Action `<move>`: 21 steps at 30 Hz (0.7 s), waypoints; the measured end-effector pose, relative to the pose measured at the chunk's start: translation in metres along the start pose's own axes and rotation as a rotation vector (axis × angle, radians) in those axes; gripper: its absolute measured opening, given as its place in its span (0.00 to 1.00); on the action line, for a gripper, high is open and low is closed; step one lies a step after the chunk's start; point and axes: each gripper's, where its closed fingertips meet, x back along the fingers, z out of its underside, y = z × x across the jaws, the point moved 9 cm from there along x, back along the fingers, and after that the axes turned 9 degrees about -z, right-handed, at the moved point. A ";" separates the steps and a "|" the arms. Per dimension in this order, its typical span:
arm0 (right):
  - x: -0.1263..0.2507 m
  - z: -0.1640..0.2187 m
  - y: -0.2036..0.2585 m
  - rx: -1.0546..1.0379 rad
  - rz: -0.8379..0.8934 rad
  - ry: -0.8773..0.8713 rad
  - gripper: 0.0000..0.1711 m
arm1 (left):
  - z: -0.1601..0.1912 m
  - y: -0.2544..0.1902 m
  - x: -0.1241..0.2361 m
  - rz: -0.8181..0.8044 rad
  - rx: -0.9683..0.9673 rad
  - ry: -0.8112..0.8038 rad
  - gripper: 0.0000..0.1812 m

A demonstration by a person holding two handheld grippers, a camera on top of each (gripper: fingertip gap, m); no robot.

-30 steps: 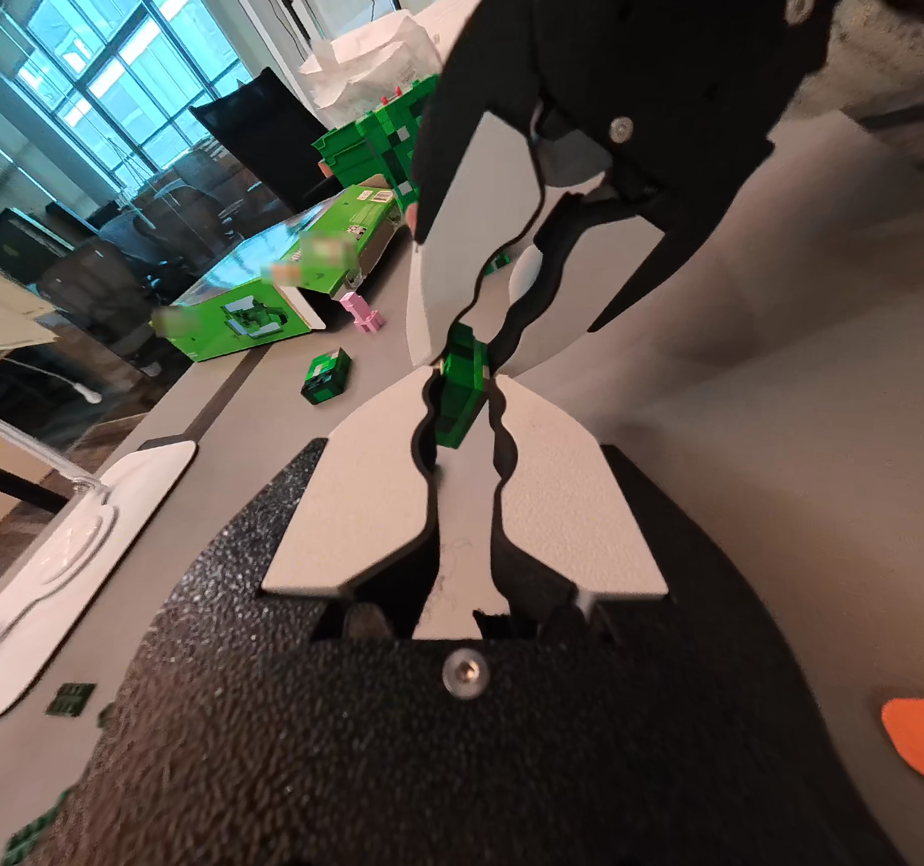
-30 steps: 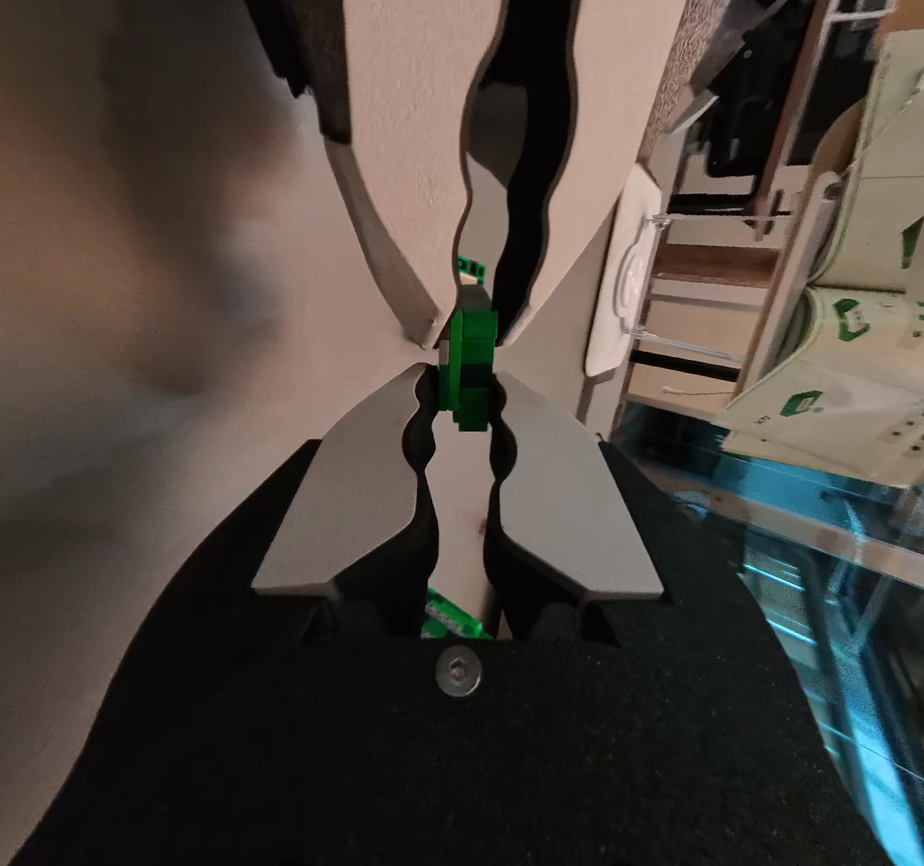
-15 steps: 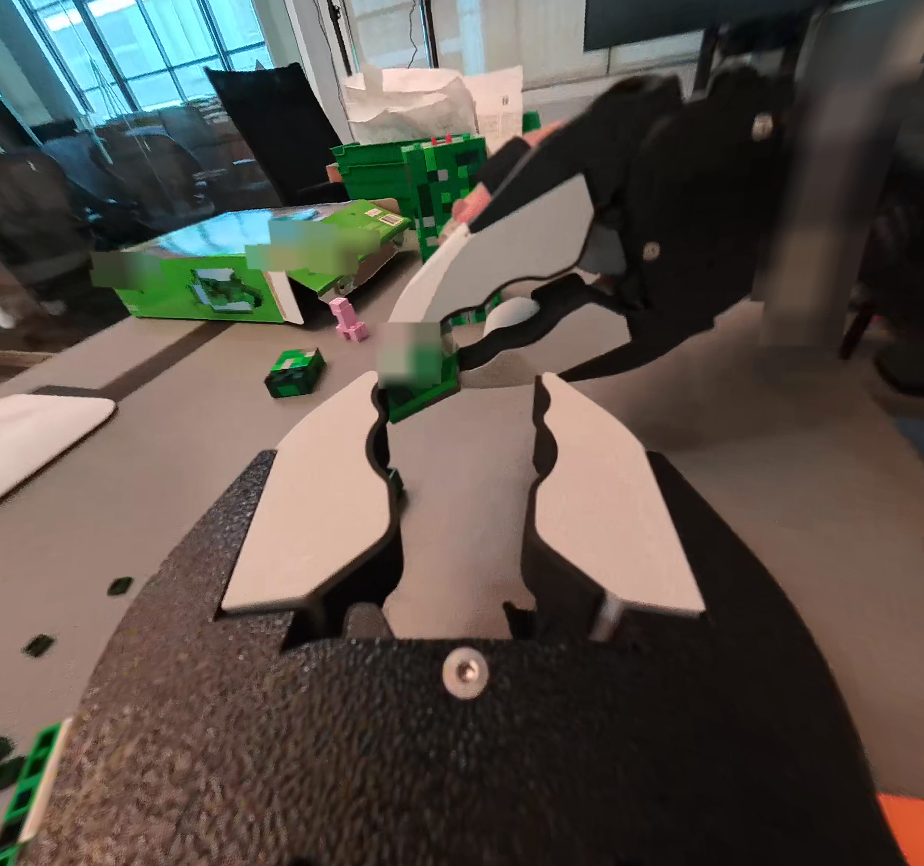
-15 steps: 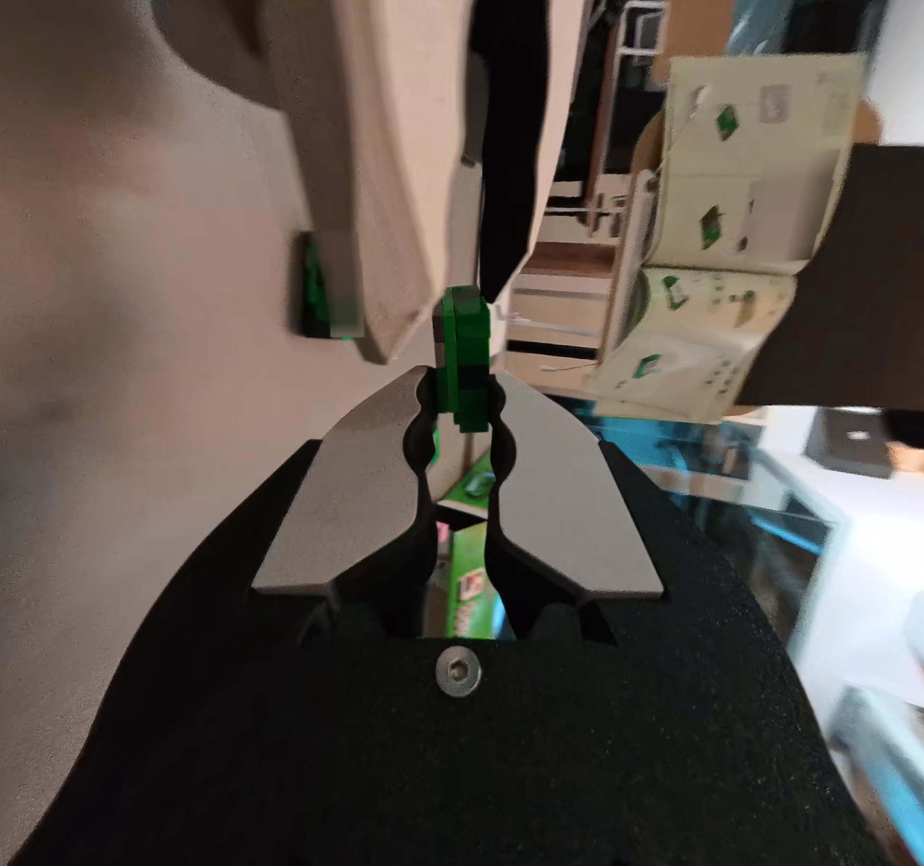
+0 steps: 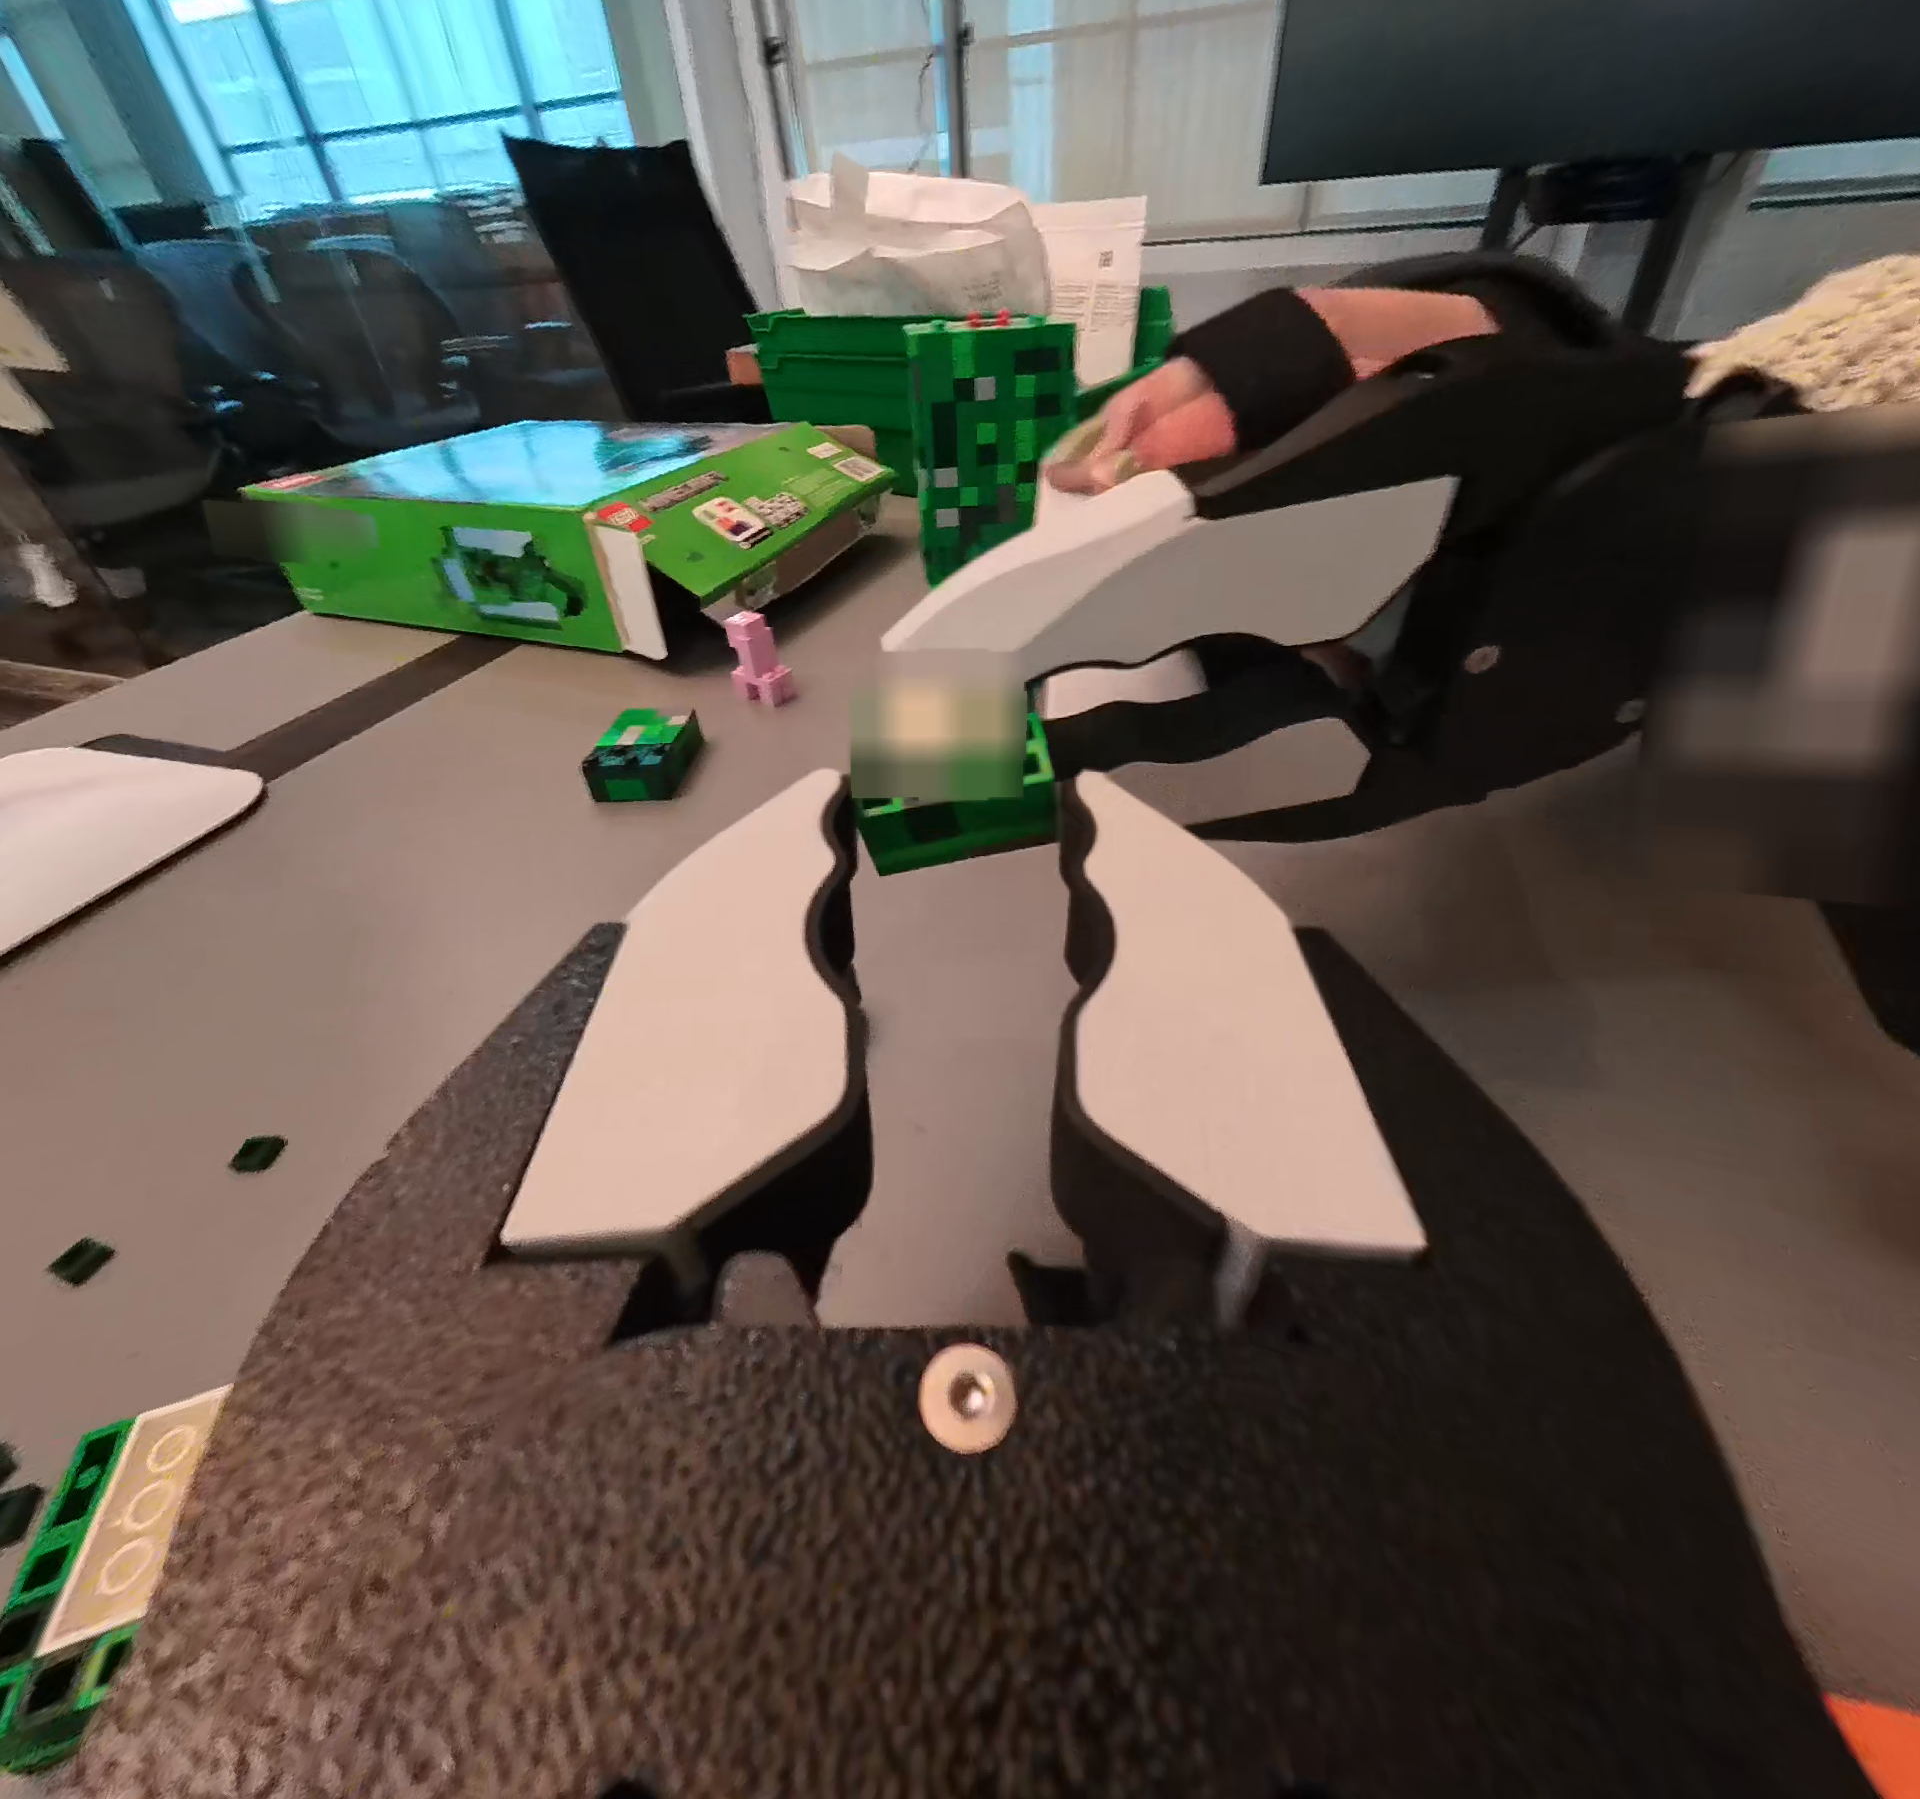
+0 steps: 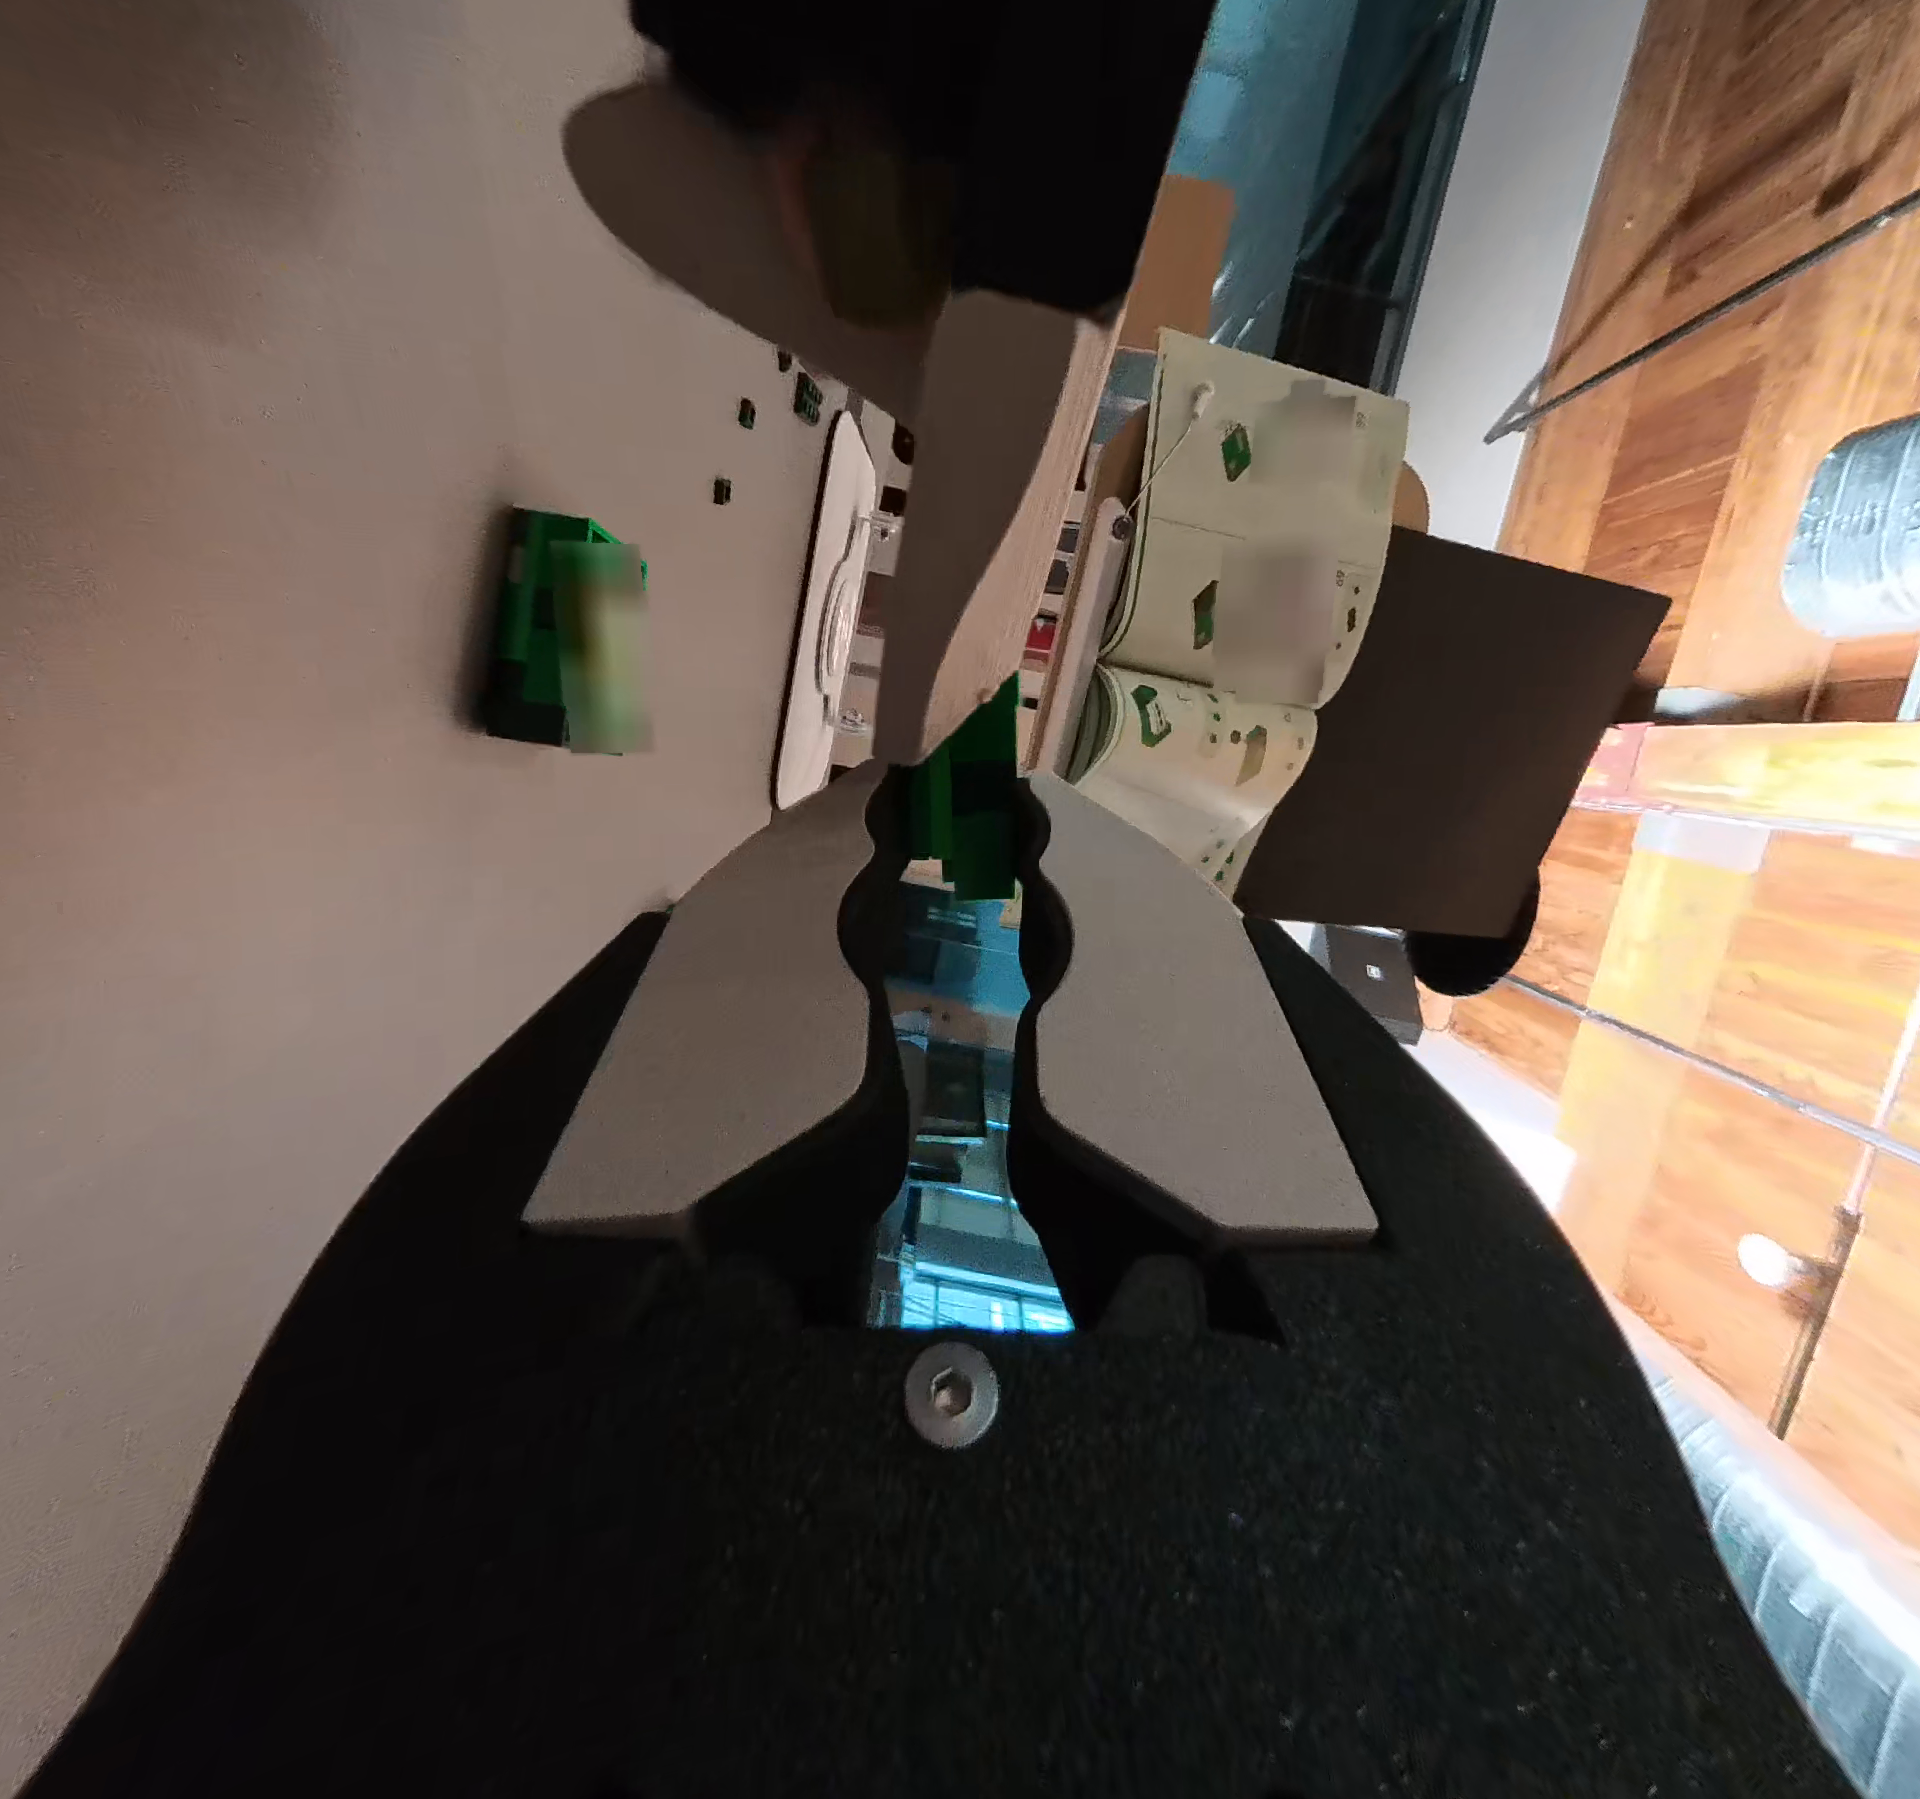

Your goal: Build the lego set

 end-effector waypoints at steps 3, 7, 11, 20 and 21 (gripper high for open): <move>-0.001 0.000 0.002 -0.086 0.044 -0.059 0.14 | -0.001 0.010 0.003 0.010 -0.018 0.045 0.20; -0.021 0.037 0.013 -0.566 -0.040 -0.063 0.27 | -0.001 0.048 0.022 -0.176 -0.155 0.060 0.19; -0.036 0.069 0.026 -1.113 -0.088 -0.249 0.25 | 0.004 0.068 0.045 -0.115 -0.294 0.051 0.20; -0.034 0.078 0.026 -1.278 -0.075 -0.418 0.19 | 0.015 0.053 0.043 0.019 -0.433 0.138 0.20; -0.033 0.078 0.026 -1.283 -0.075 -0.427 0.19 | 0.016 0.050 0.042 0.021 -0.451 0.147 0.20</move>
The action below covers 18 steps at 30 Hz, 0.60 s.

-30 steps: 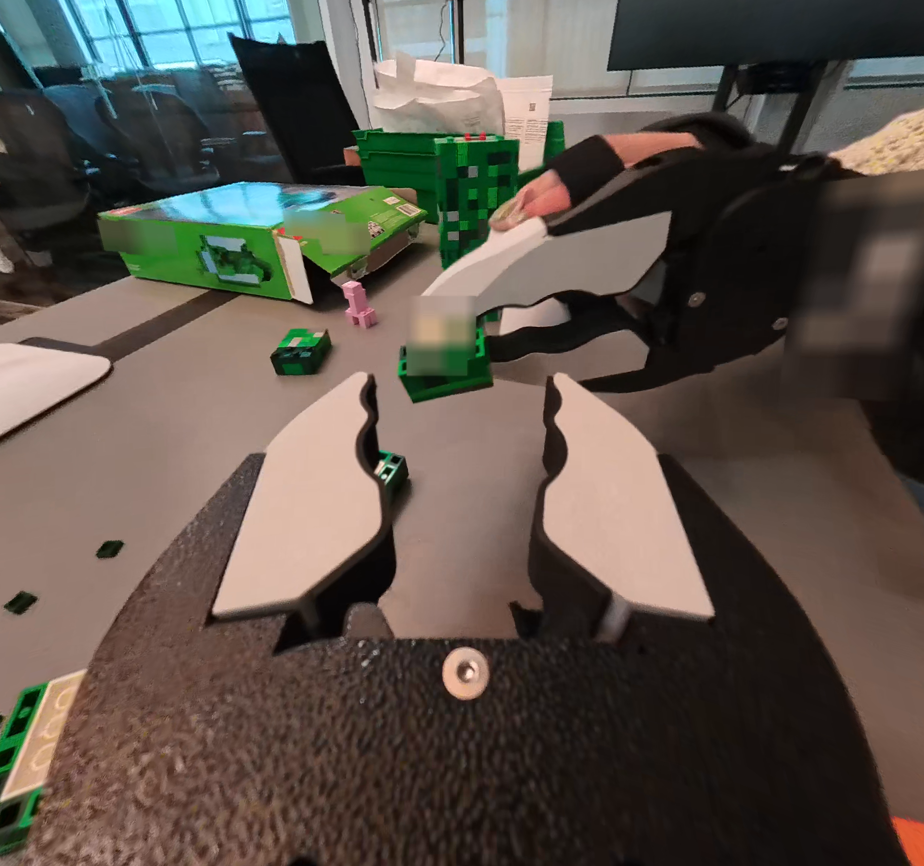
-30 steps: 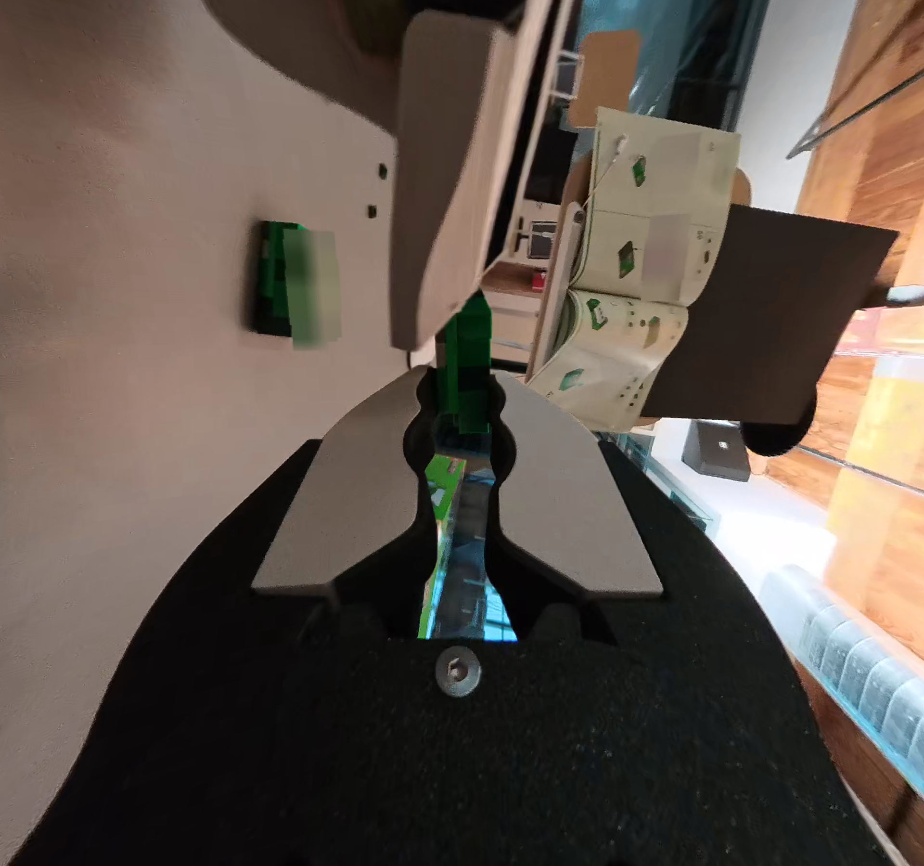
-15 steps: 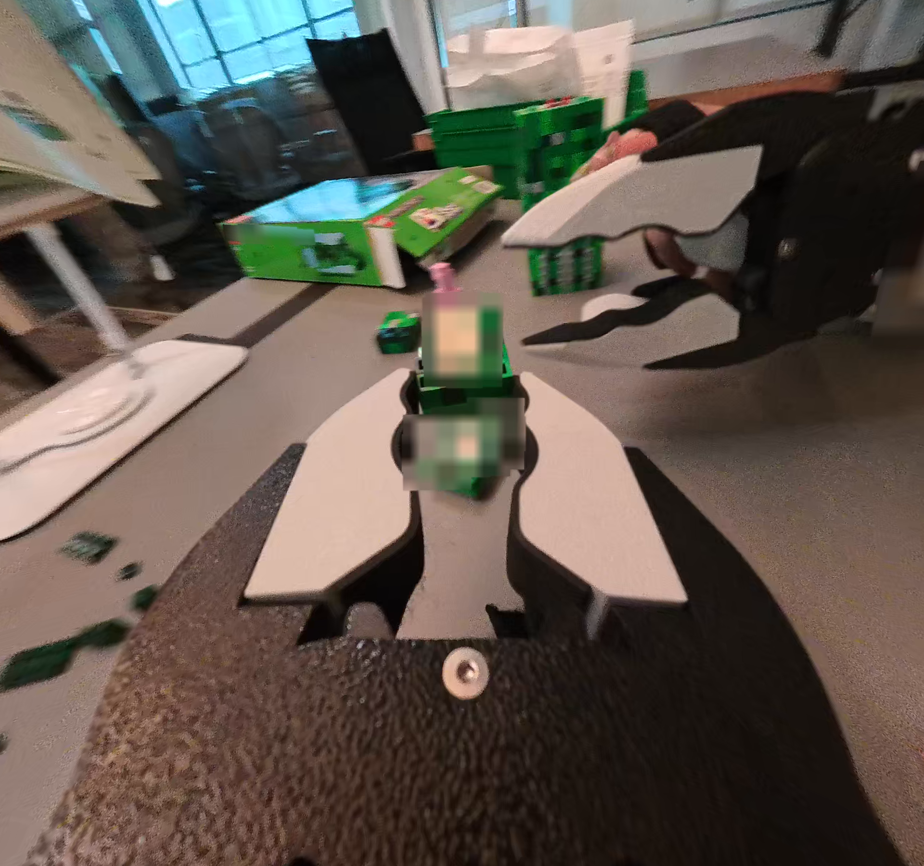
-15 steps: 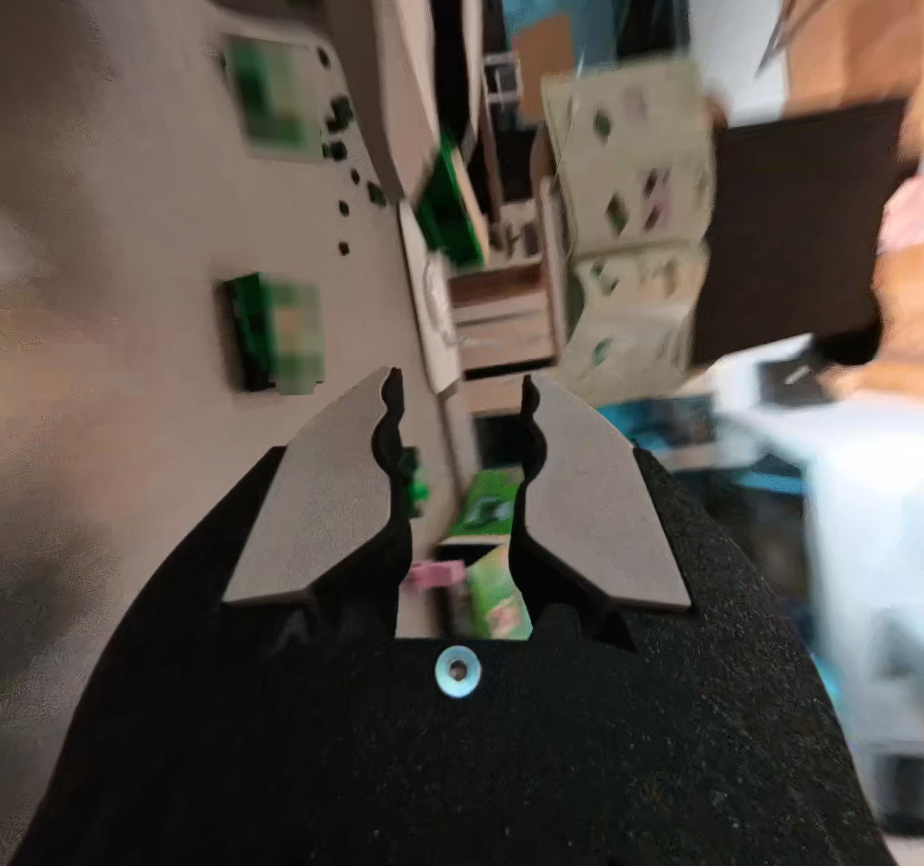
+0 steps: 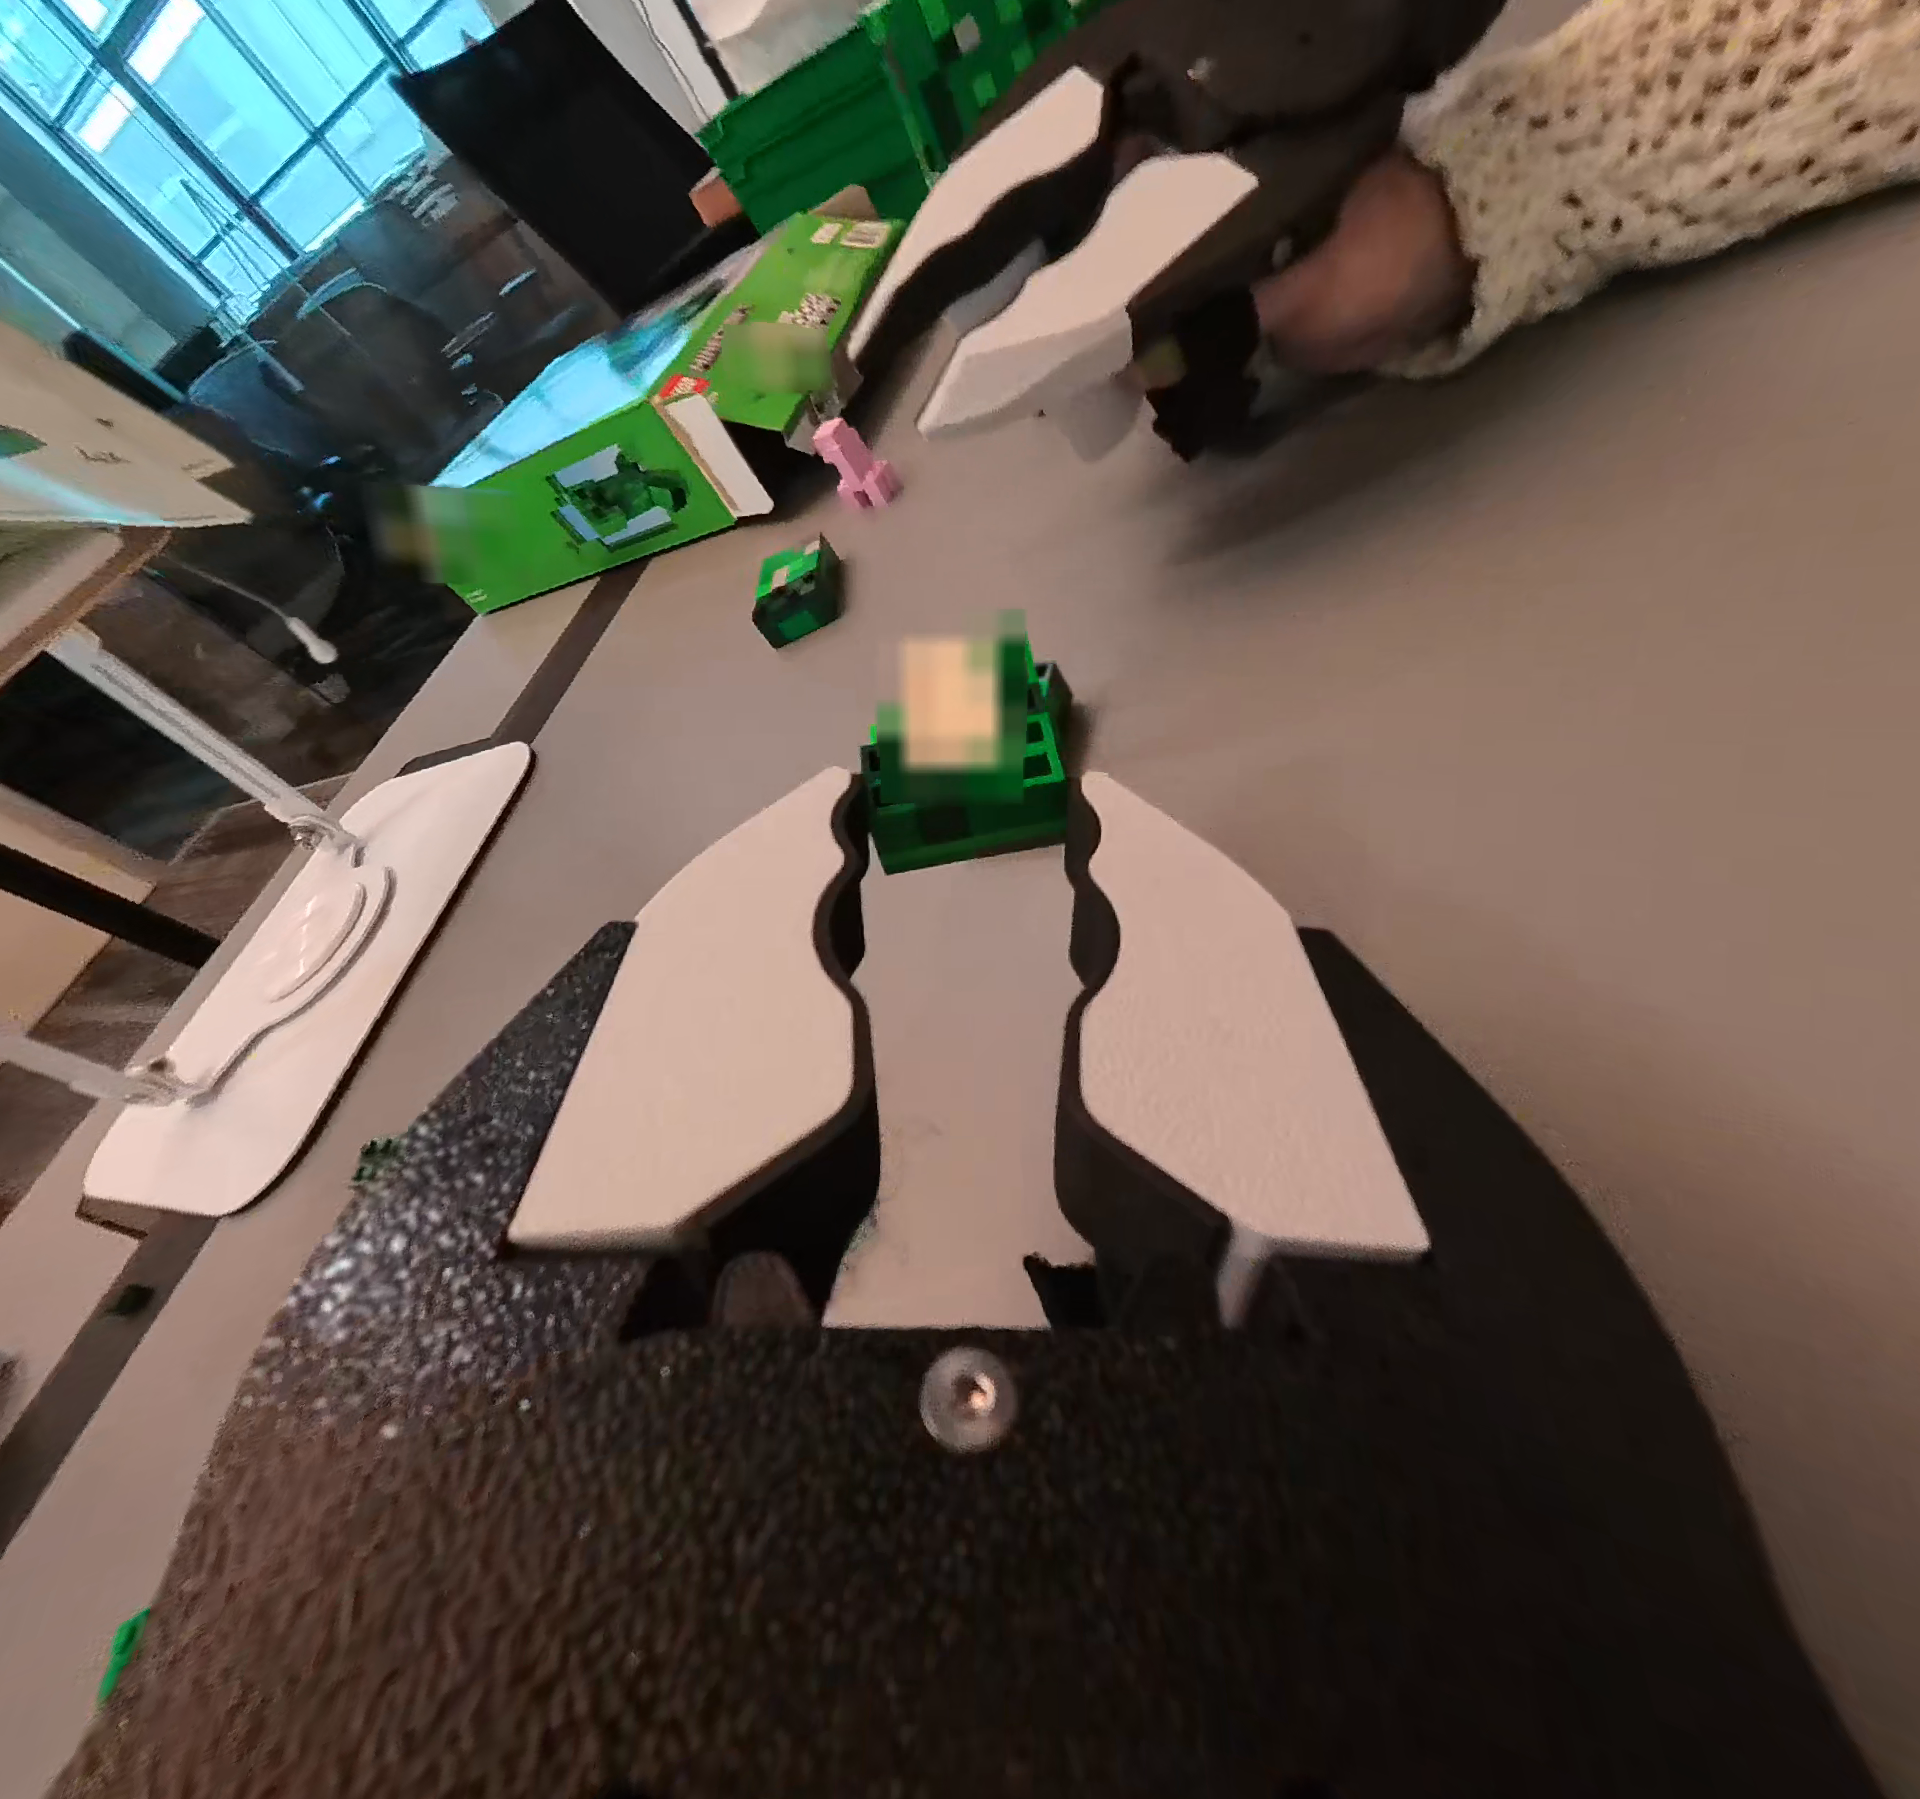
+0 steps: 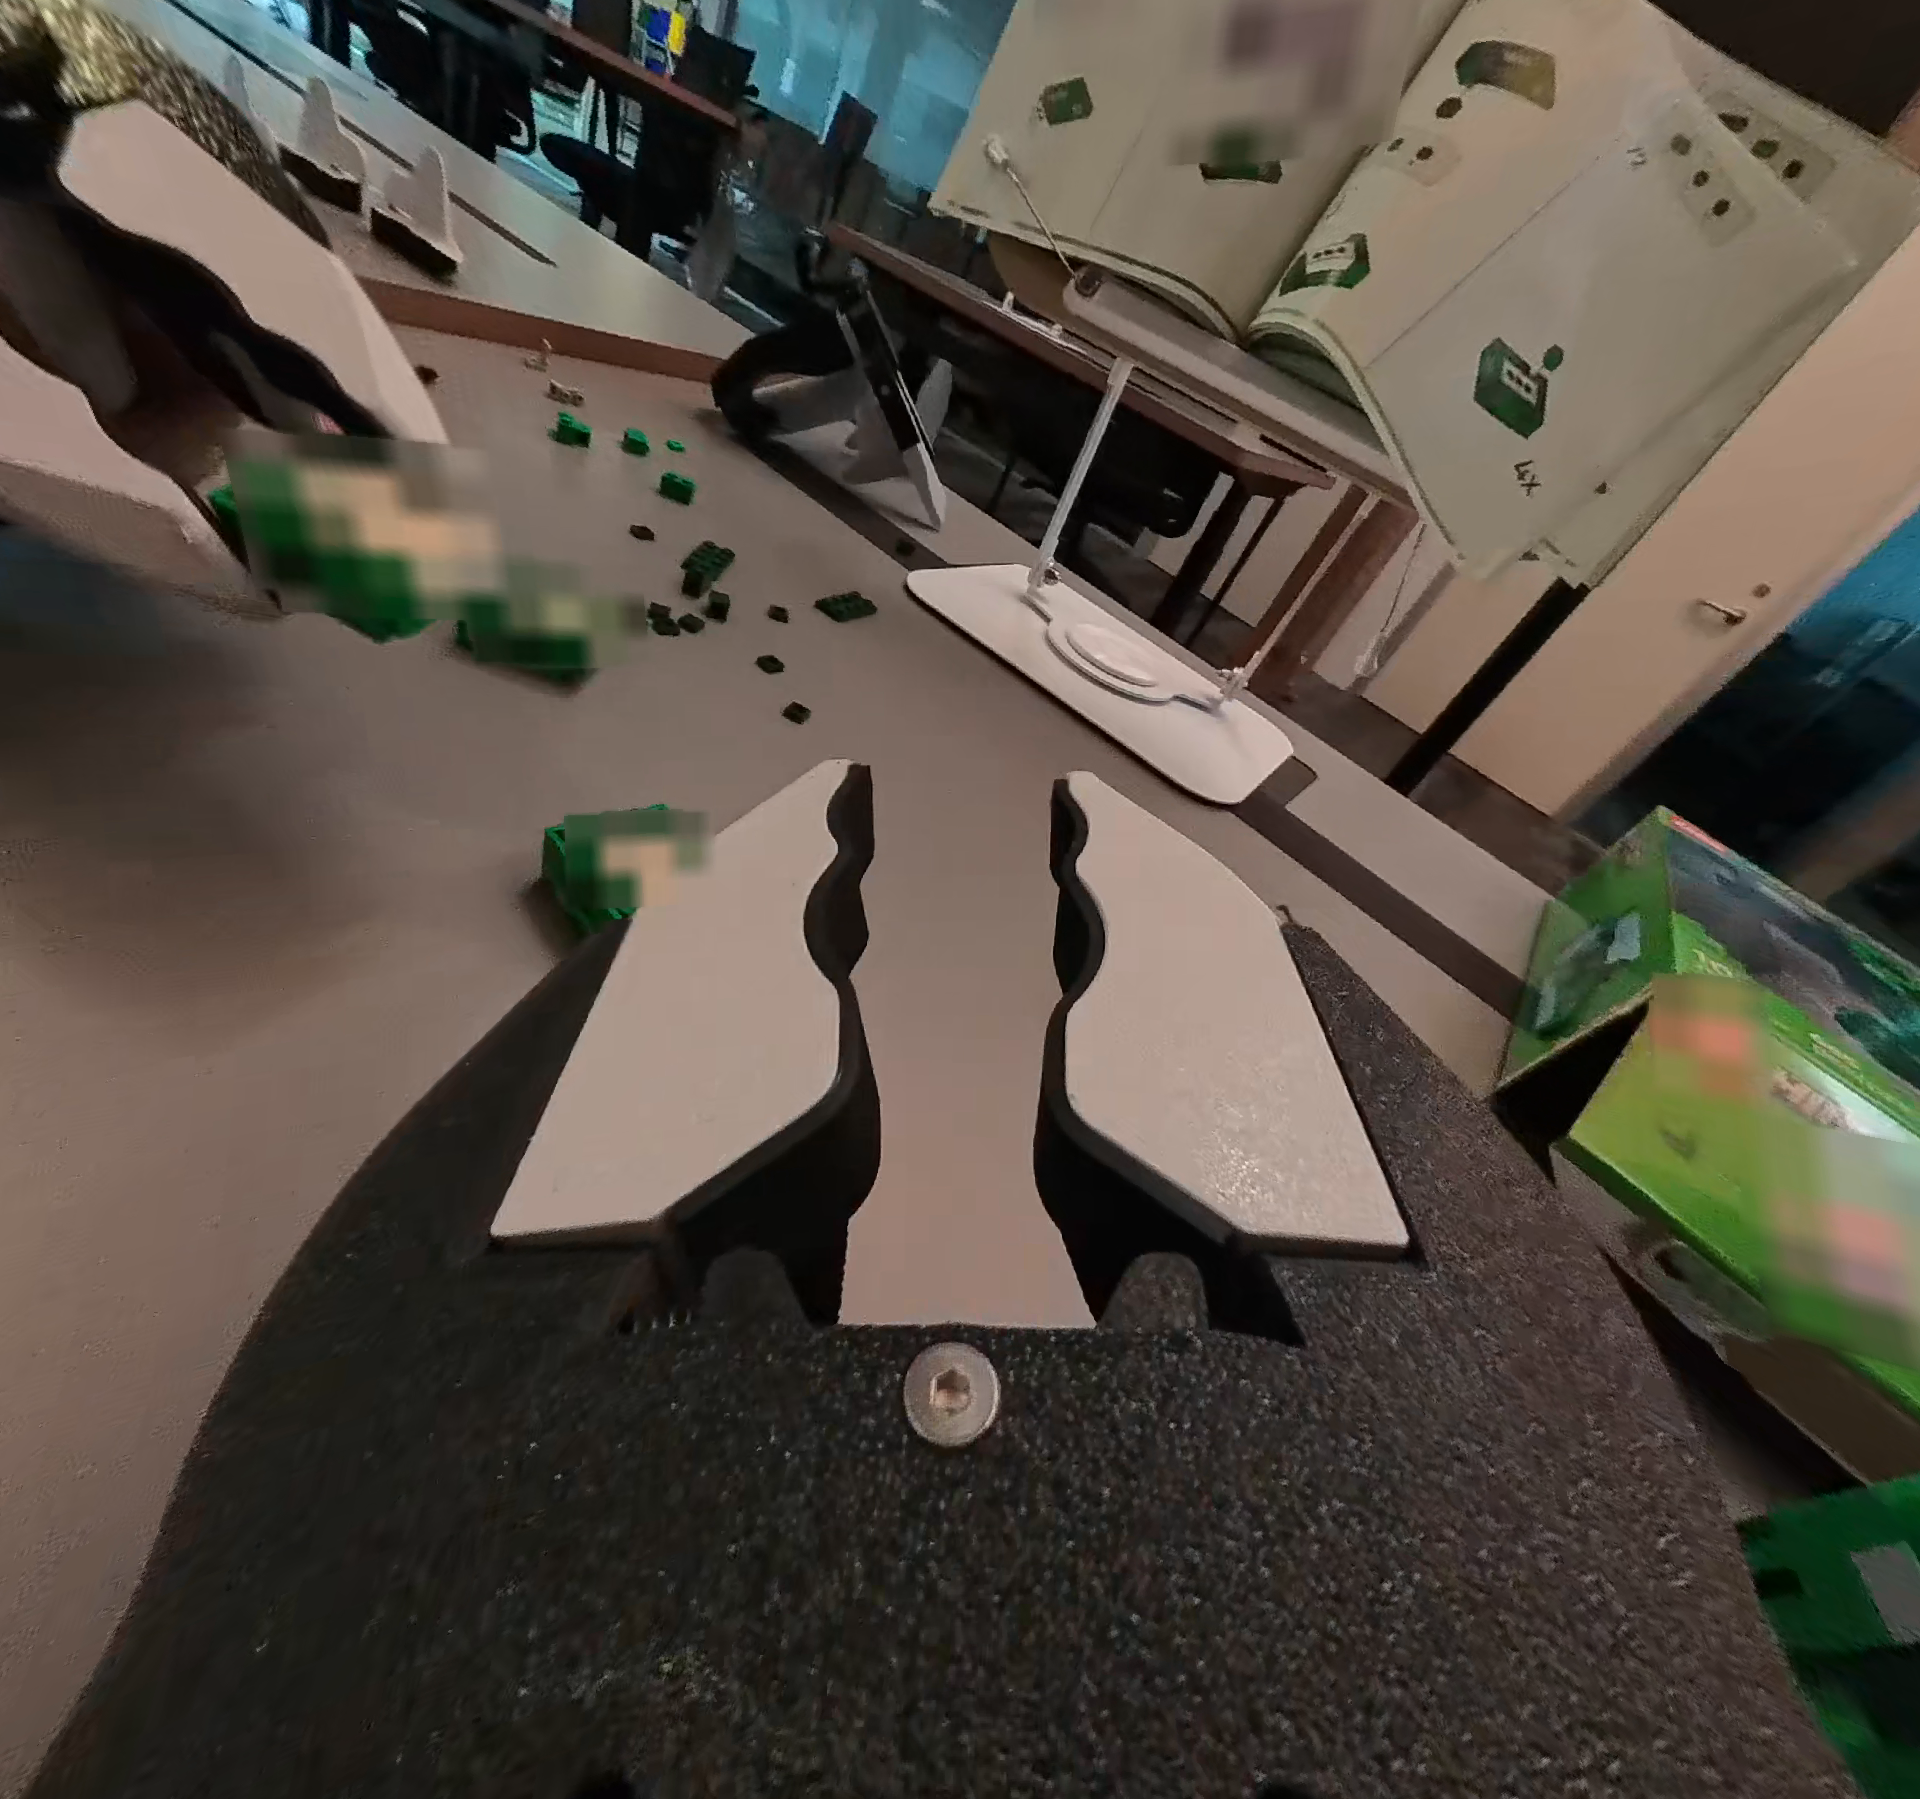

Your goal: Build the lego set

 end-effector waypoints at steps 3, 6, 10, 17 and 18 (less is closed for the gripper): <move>0.001 -0.001 0.002 0.005 -0.016 -0.010 0.17 | -0.002 -0.006 -0.004 0.016 -0.021 0.008 0.20; 0.001 -0.002 0.004 0.009 -0.033 -0.027 0.16 | -0.006 -0.014 -0.008 0.025 -0.047 0.010 0.20; -0.013 -0.004 0.000 -0.007 -0.068 -0.062 0.15 | -0.008 -0.022 -0.015 0.038 -0.075 0.018 0.20; -0.072 -0.017 -0.011 -0.015 -0.275 -0.041 0.12 | -0.006 -0.019 -0.012 0.031 -0.048 -0.014 0.20; -0.081 -0.020 -0.012 -0.027 -0.312 -0.029 0.10 | -0.004 -0.020 -0.012 0.041 -0.043 -0.026 0.20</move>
